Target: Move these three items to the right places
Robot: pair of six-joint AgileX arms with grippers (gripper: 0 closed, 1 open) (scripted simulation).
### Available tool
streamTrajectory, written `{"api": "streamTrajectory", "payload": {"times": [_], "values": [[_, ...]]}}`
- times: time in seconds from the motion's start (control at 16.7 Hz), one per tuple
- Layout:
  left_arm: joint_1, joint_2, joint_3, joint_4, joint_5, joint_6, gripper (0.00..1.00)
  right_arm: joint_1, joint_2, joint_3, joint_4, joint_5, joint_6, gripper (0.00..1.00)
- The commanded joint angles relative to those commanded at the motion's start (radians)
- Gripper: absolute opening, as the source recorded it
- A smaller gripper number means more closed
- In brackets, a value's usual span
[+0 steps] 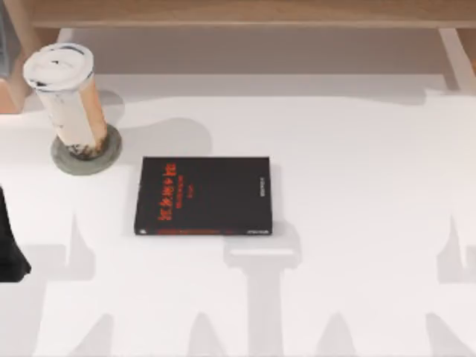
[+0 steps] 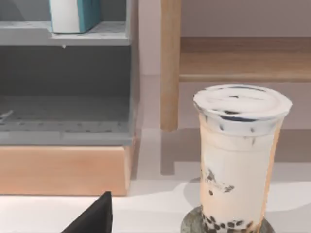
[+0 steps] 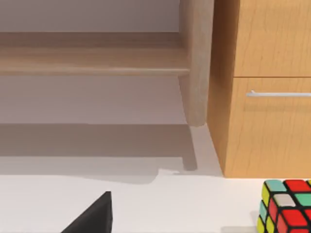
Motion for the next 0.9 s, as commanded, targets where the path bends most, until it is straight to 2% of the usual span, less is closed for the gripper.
{"api": "streamTrajectory", "payload": {"times": [0.54, 0.72, 0.9], "values": [[0.002, -0.021, -0.005, -0.019, 0.002, -0.002, 1.00, -0.004, 0.030, 0.028, -0.022, 0.000, -0.004, 1.00], [0.002, -0.021, -0.005, -0.019, 0.002, -0.002, 1.00, -0.020, 0.150, 0.143, -0.107, 0.001, -0.019, 1.00], [0.002, -0.021, -0.005, -0.019, 0.002, -0.002, 1.00, -0.045, 0.365, 0.349, -0.243, 0.002, -0.044, 1.00]]}}
